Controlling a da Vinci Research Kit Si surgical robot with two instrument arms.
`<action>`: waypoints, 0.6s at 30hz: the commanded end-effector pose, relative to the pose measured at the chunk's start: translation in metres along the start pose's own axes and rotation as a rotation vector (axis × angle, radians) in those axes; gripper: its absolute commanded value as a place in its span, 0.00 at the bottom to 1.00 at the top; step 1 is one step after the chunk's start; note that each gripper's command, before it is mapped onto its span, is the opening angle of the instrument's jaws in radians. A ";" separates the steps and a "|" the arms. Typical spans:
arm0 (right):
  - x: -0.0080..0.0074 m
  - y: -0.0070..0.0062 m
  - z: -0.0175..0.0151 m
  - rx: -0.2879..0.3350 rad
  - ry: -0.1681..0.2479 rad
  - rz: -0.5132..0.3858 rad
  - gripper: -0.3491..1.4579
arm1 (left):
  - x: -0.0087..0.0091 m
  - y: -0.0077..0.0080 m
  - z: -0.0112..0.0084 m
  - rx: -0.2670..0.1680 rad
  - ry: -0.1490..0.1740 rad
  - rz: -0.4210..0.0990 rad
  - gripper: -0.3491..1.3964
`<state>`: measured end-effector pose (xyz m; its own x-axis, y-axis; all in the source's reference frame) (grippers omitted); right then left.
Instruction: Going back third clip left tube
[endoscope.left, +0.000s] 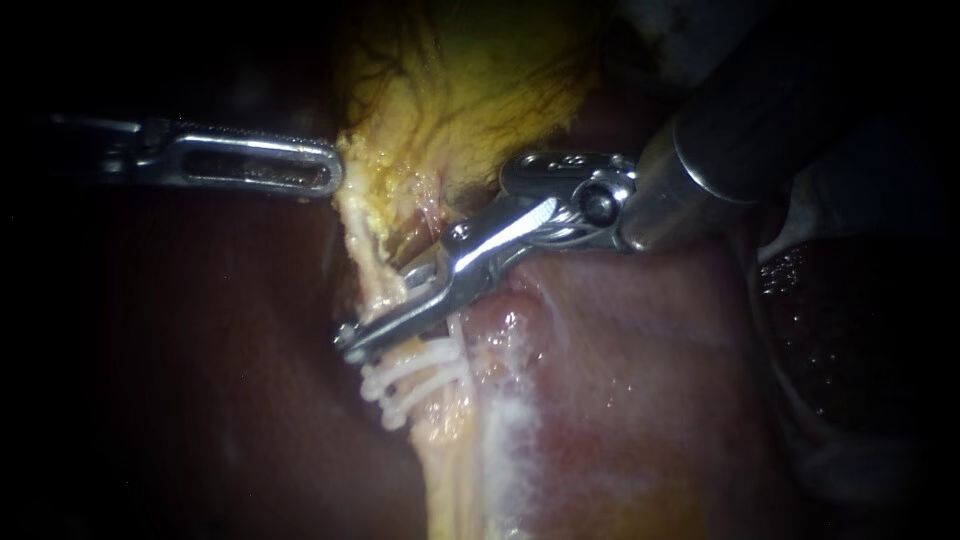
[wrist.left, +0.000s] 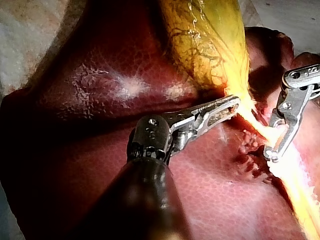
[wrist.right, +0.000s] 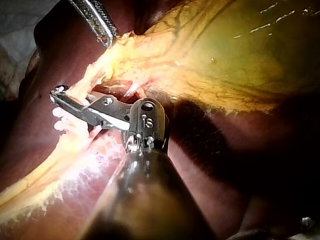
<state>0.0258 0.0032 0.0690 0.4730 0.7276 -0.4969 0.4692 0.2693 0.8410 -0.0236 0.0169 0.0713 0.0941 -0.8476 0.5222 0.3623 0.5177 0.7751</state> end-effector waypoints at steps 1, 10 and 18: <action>0.0000 0.0000 0.0000 -0.003 0.002 0.000 0.00 | 0.0000 0.0000 0.0000 0.003 0.001 0.000 0.00; -0.0013 0.0007 0.0005 -0.164 0.044 -0.046 0.45 | 0.0000 0.0000 -0.0001 0.003 0.001 0.000 0.00; -0.0036 0.0020 0.0004 -0.363 0.089 -0.134 0.52 | 0.0000 0.0000 -0.0002 0.003 0.001 0.000 0.00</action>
<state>0.0251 0.0007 0.0725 0.3278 0.7099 -0.6234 0.1921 0.5960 0.7797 -0.0234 0.0169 0.0712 0.0948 -0.8479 0.5216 0.3601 0.5177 0.7761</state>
